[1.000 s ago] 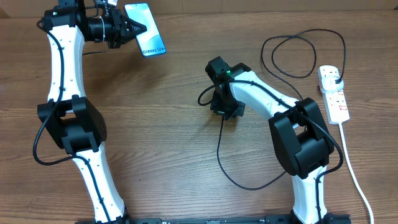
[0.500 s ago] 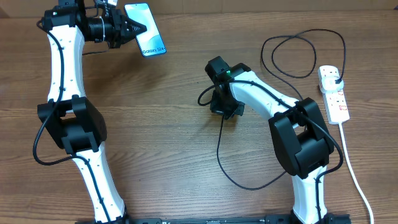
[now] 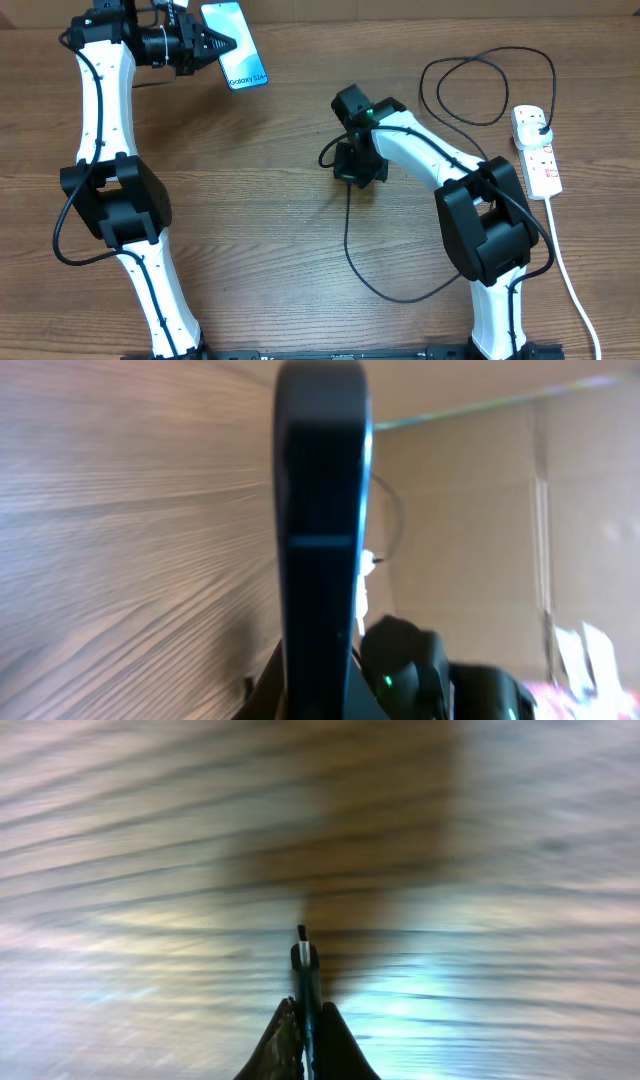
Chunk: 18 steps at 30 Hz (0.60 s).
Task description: Plug charger to phone and switch on socket
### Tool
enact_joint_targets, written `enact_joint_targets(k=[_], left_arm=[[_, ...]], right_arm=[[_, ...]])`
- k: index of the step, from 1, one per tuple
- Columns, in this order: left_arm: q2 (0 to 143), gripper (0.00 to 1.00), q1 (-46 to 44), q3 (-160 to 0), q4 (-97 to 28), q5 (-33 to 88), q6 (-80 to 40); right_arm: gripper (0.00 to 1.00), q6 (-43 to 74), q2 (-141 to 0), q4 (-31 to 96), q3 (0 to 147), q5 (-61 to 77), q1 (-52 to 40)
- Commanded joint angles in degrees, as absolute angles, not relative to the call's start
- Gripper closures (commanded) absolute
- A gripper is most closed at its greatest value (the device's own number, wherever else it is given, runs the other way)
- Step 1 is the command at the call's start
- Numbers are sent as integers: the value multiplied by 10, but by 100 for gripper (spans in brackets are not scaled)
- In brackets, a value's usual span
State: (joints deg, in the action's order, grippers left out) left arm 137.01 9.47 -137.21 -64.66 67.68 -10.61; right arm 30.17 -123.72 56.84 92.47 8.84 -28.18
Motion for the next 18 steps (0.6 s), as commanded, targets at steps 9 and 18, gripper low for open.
enact_joint_targets(k=[9, 18], left_arm=[[1346, 96, 88, -1381, -600, 906, -15], [1346, 96, 59, -1381, -600, 907, -15]], right_arm=[[96, 51, -1119, 543, 961, 519, -232], [96, 25, -1113, 506, 961, 630, -227]])
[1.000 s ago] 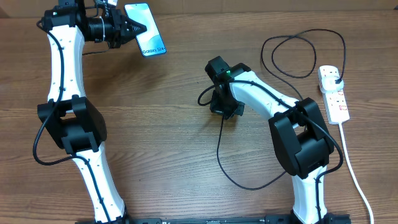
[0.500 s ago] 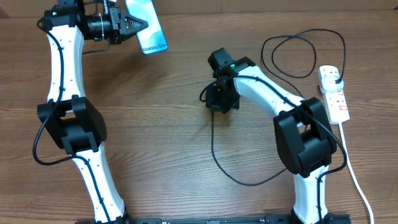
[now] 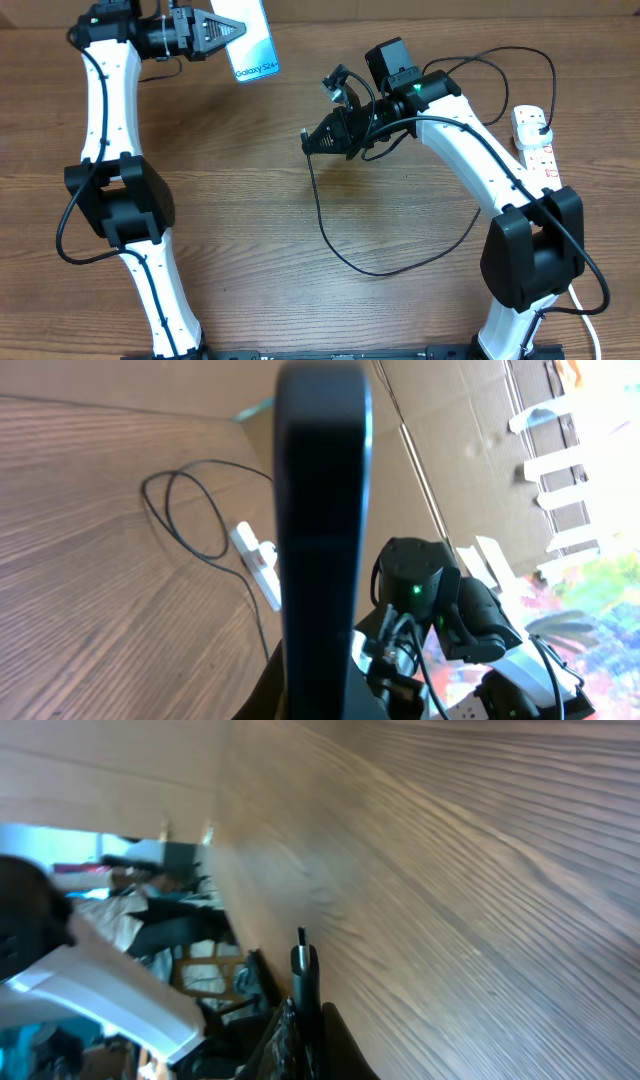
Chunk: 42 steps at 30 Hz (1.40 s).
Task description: Plug charger to phone and switch on socket
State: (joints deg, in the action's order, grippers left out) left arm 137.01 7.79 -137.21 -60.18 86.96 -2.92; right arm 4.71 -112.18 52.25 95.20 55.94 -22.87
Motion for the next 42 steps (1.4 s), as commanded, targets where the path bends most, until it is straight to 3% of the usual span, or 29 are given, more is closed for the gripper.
enact_joint_targets(k=[1, 21, 42], left_arm=[[1346, 96, 56, -1381, -600, 907, -15], [1346, 96, 23, -1381, -602, 907, -69], [1346, 96, 1, -1381, -601, 907, -81]], right_arm=[[96, 28, -1113, 496, 961, 644, -226], [96, 181, -1113, 357, 961, 603, -210], [96, 212, -1113, 325, 961, 657, -203]])
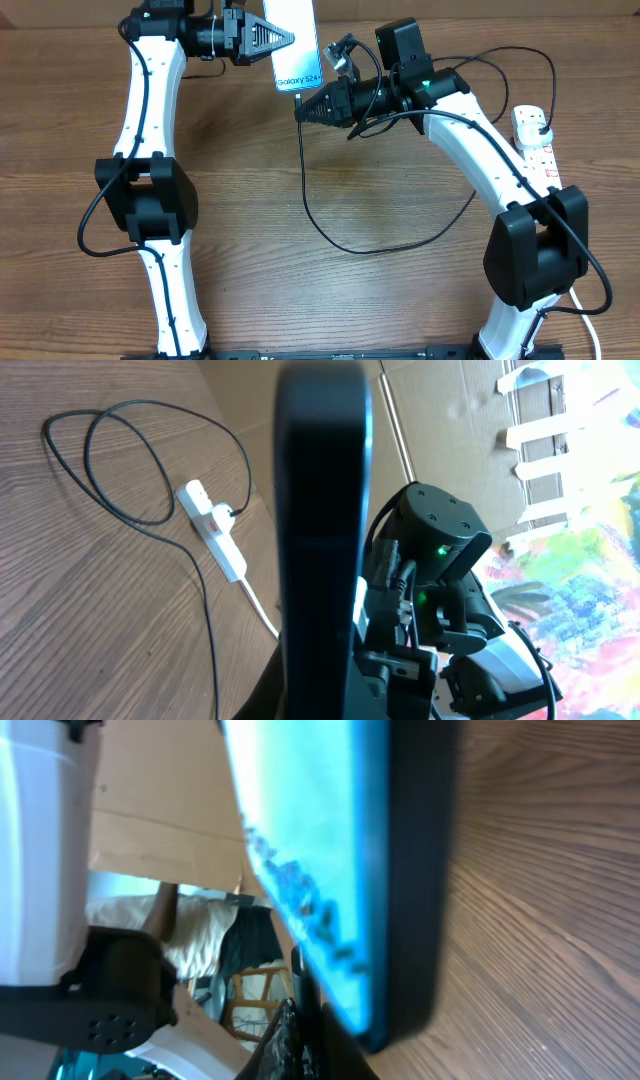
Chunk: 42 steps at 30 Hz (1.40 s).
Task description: Plug charger to phone and switch on socket
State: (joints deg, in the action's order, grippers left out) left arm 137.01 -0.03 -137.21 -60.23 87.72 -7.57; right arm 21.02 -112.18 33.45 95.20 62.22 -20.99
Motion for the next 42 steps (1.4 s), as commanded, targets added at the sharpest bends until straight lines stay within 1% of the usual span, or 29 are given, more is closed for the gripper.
enact_joint_targets(k=[1, 8, 17, 42], left_arm=[[1346, 96, 1, -1381, -601, 907, -81], [1346, 96, 1, -1381, -601, 907, -82], [1346, 96, 1, -1381, -602, 907, -91], [1346, 96, 0, -1381, -602, 907, -91]], right_arm=[[96, 213, -1113, 324, 961, 657, -202], [96, 212, -1113, 324, 961, 663, -201], [96, 213, -1113, 328, 961, 626, -201], [96, 241, -1113, 310, 961, 626, -201]])
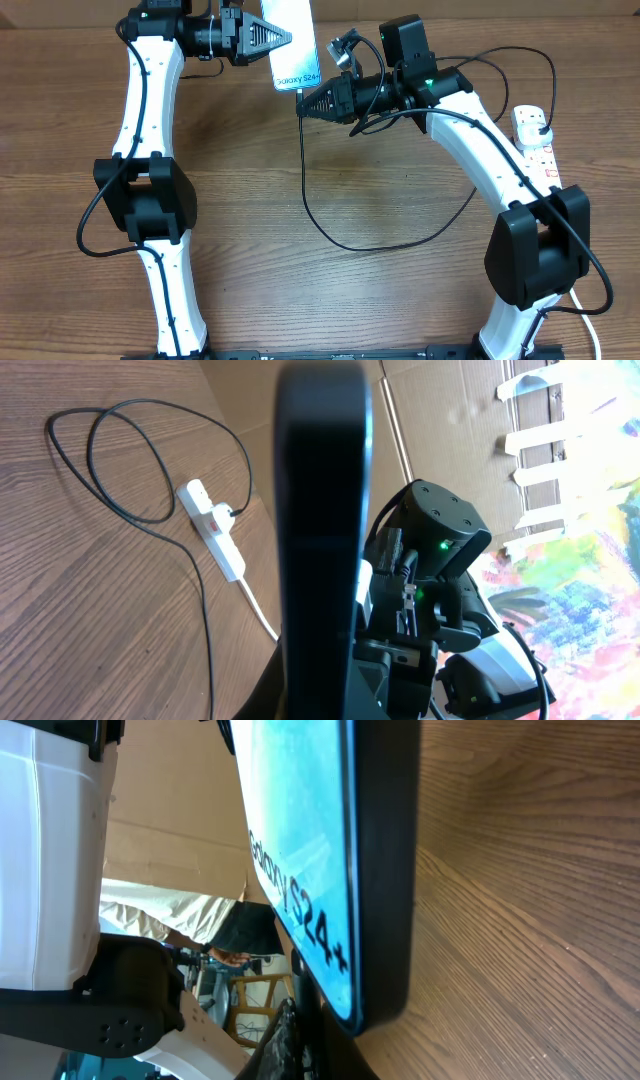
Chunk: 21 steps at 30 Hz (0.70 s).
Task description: Plug charger to phone and switch on socket
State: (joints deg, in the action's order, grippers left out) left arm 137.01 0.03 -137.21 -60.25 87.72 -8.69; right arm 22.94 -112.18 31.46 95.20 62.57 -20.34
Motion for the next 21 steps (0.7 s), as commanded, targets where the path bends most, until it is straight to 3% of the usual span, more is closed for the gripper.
enact_joint_targets(k=[1, 21], left_arm=[[1346, 96, 0, -1381, -602, 907, -91], [1346, 96, -1, -1381, -609, 907, -93]], right_arm=[[96, 241, -1113, 308, 961, 626, -201], [96, 243, -1113, 303, 961, 631, -201]])
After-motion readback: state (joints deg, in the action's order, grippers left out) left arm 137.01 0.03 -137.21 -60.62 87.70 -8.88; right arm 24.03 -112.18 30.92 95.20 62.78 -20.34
